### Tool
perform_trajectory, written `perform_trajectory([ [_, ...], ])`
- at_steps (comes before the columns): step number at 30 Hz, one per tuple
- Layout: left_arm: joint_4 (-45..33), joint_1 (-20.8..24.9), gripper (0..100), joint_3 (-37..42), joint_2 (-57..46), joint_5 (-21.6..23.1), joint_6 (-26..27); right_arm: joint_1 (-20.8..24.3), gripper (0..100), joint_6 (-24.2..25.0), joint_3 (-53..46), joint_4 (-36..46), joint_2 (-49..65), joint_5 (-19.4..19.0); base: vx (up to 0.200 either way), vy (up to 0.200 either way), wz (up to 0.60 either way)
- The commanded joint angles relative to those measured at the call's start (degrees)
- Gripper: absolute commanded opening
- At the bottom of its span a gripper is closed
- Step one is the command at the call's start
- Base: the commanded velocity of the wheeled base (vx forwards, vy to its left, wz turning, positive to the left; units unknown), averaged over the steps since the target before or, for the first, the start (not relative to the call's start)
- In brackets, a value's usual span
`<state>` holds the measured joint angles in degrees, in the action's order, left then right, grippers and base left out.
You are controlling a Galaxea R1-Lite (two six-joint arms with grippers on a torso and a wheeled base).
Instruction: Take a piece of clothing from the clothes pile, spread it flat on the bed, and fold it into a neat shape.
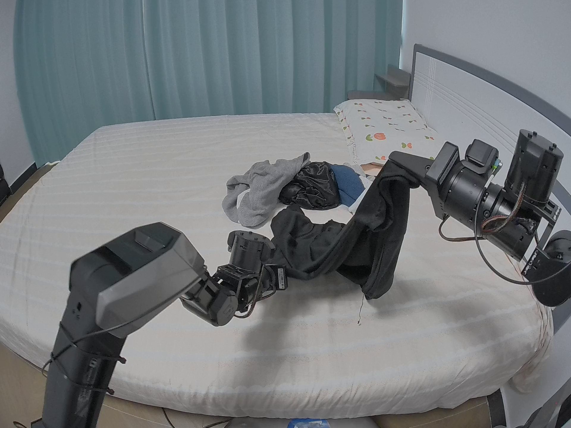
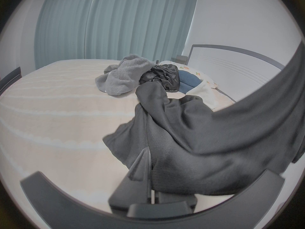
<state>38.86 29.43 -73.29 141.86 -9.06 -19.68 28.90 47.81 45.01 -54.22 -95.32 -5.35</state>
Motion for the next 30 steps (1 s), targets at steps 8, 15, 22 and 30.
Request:
perform_trajectory([
  [8,-9.9,-0.2,0,11.9,-38.2,6.5,-10.0,-2.9,0,0.3,16.4,-1.1,-4.8,3.8,0.0,0.0,0.0],
  [15,-10.9,-1.5,0,10.7,-42.2,4.4,-10.6,-3.8,0,0.8,13.4,0.1,-1.7,1.5,0.0,0.0,0.0],
  [22,-6.0,-1.5,0,21.3,-37.8,4.6,-15.8,-3.6,0,0.9,1.9,-1.5,-9.4,0.3,0.0,0.0,0.0],
  [30,4.3,0.8,0,27.7,-31.1,4.3,-20.3,-0.8,0,2.5,-0.1,-1.8,-12.7,1.7,0.0,0.0,0.0],
])
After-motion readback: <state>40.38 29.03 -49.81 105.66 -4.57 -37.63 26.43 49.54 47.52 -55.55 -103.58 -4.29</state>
